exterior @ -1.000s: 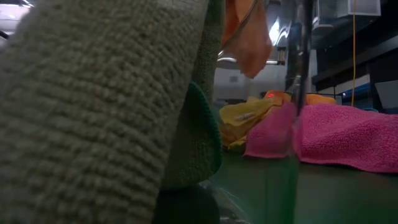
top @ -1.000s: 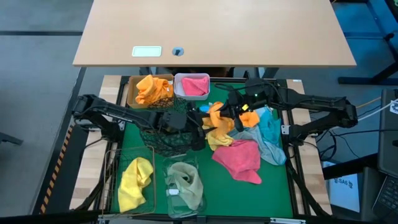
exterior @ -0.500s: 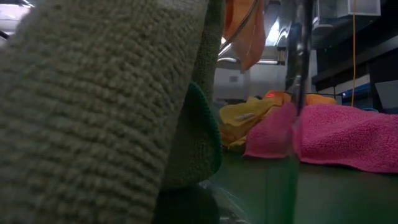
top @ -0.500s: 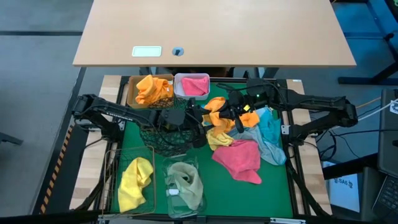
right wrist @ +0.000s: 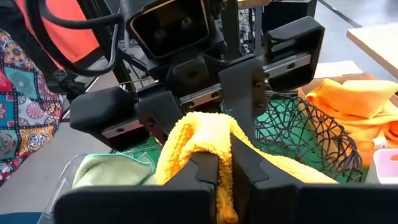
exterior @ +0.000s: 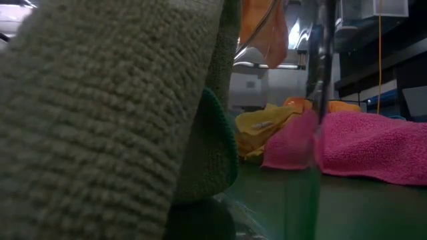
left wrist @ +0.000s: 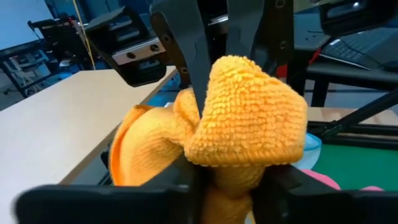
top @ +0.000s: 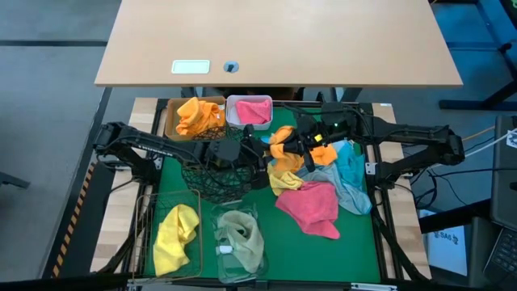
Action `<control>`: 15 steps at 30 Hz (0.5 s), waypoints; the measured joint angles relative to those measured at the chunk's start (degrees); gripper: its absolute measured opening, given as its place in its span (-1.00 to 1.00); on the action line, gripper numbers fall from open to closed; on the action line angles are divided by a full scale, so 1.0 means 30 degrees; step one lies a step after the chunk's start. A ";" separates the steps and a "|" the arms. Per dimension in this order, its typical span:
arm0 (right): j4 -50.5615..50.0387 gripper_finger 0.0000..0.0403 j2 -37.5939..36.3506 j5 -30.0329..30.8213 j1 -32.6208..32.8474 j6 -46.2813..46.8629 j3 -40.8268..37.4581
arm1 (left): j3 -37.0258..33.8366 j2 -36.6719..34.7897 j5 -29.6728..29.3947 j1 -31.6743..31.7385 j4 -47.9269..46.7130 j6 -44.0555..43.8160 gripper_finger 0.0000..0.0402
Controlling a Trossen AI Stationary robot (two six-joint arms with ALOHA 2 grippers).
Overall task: Sort microfiber towel by color & place in baskets
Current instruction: Put the orange microfiber towel into the orange bin
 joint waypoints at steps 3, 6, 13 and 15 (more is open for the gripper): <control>0.0000 -0.93 0.0000 -0.0029 0.0000 -0.0006 0.0000 | 0.0000 0.0003 0.0032 0.0000 -0.0021 0.0000 -0.76; -0.0007 -0.93 0.0000 -0.0297 -0.0007 0.0067 0.0000 | 0.0000 0.0003 0.0135 0.0000 -0.0028 0.0000 -0.88; 0.0007 -0.76 0.0000 -0.0342 -0.0007 0.0067 0.0000 | 0.0000 0.0025 0.0212 0.0000 -0.0007 -0.0029 -0.89; 0.0015 -0.61 0.0000 -0.0307 -0.0007 0.0060 0.0000 | 0.0000 0.0025 0.0252 0.0000 -0.0002 -0.0048 -0.88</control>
